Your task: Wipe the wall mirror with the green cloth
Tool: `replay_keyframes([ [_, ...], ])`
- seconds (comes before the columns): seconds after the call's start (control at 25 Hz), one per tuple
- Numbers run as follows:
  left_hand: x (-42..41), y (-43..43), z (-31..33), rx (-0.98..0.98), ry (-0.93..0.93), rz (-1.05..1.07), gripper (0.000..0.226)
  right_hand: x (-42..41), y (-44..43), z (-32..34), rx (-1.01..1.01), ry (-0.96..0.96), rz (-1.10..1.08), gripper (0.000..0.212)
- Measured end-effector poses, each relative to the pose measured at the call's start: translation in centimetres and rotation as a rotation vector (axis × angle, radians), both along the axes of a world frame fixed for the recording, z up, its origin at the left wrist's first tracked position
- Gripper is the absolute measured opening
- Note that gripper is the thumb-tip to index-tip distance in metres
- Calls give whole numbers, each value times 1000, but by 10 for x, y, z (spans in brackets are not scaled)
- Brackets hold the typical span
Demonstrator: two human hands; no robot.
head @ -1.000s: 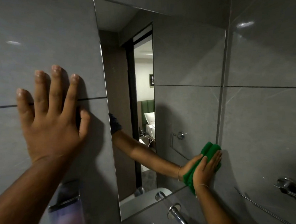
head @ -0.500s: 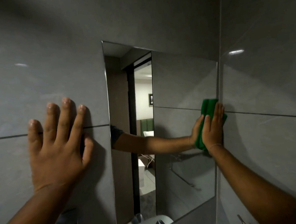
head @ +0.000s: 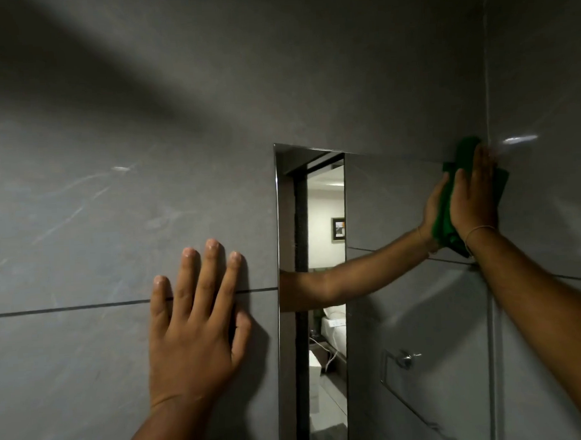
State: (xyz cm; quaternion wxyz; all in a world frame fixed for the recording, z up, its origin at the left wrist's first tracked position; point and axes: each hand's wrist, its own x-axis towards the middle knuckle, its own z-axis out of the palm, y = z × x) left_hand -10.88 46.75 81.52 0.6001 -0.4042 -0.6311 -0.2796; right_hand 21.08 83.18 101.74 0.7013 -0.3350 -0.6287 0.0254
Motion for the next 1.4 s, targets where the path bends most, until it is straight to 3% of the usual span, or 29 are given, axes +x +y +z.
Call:
replay_keyframes([
  [0.2, -1, -1, 0, -1, -6, 9, 84, -51, -60, 12, 181, -54, 48, 64],
  [0.4, 0, -2, 0, 11, 6, 11, 84, -122, -147, 8, 484, -255, 4, 62],
  [0.68, 5, -2, 2, 6, 24, 3, 82, -192, -254, 0, 605, -328, 4, 62],
  [0.96, -3, -1, -2, -21, 9, -4, 84, -207, -267, -6, 539, -298, -2, 81],
  [1.08, -1, -2, 0, -20, 8, 0, 84, -210, -273, -13, 477, -229, -5, 70],
  [1.2, 6, -7, 7, -43, -15, 17, 82, -207, -280, -22, 475, -183, 148, 58],
  [1.4, 23, -29, 16, -111, -85, -5, 79, -187, -316, -27, 436, -43, 258, 54],
])
